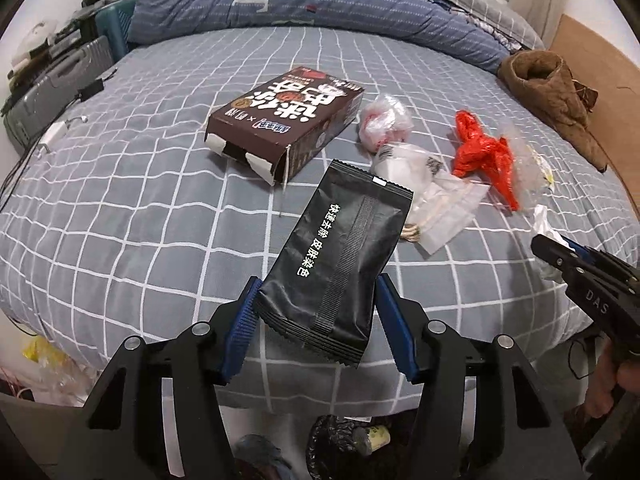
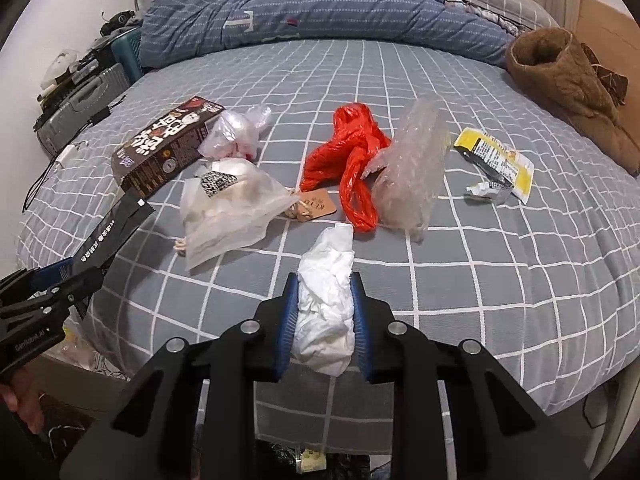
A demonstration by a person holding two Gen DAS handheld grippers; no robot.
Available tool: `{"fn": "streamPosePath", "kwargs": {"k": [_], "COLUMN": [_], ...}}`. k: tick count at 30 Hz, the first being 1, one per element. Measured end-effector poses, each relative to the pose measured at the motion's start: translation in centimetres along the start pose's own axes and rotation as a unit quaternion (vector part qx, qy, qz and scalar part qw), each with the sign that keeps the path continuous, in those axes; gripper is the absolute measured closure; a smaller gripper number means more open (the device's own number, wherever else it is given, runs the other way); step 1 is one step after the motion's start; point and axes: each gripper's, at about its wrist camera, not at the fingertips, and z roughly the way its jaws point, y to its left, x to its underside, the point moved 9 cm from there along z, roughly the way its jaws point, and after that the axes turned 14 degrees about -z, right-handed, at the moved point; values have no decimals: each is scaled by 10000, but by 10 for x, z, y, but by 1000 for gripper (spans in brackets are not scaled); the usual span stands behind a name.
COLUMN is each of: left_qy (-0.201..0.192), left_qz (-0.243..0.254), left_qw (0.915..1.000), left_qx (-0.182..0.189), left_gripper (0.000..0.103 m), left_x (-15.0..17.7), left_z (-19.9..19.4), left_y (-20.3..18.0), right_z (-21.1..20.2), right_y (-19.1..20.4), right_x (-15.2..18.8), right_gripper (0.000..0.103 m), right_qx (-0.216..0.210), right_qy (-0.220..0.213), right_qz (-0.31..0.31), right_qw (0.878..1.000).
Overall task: Collect trash
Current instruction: 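Lift the tissue and black packet and carry both toward the black bin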
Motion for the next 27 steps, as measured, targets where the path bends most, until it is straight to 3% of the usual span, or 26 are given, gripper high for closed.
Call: {"fn": "streamPosePath", "kwargs": {"k": [27], "left_qy": [-88], "left_qz": [32], "left_qw": [9996], "left_qx": [283], "left_gripper": [47], "left_x": [57], "left_z": [-51], "left_y": [-25], "right_z": [-70], "right_y": [26], "right_x": [45], "right_gripper": [80], "right_qx": [98], "right_qy": [-208], "right_qz": [-173], "right_qw": [9996]}}
